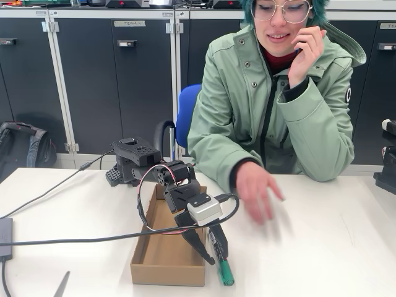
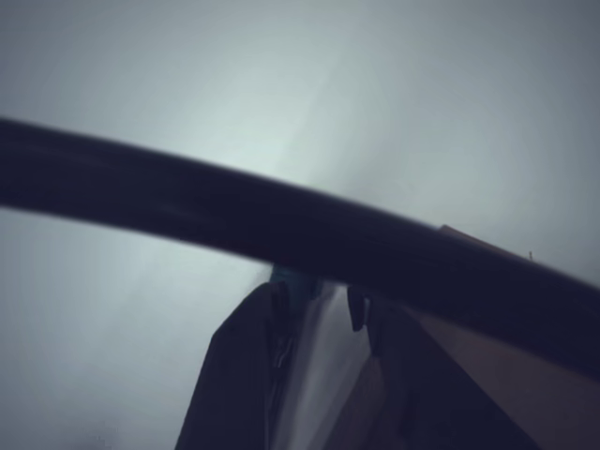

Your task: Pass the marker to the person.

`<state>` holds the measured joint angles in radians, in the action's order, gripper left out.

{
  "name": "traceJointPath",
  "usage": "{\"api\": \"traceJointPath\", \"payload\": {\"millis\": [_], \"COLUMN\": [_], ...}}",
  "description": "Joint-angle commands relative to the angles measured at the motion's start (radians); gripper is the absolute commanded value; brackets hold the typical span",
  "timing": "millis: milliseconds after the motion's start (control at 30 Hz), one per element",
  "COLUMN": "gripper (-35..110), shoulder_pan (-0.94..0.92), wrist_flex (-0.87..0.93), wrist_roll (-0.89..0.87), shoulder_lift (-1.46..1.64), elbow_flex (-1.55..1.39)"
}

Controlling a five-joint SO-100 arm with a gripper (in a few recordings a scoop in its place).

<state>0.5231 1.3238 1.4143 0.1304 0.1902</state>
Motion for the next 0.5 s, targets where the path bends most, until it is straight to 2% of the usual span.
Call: {"api": "traceJointPath", "payload": {"millis": [0,233,467], "gripper": [14,14,13], "shoulder_pan": [-0.129,-0.124,-0.132], "wrist_flex": [0.120,0.146,0.130], "wrist_roll": [0.012,-0.029,-0.195], "shoulder_lift": [0.014,0.035,0.052], "elbow_flex": [-0.072,-0.098,-0.106]}}
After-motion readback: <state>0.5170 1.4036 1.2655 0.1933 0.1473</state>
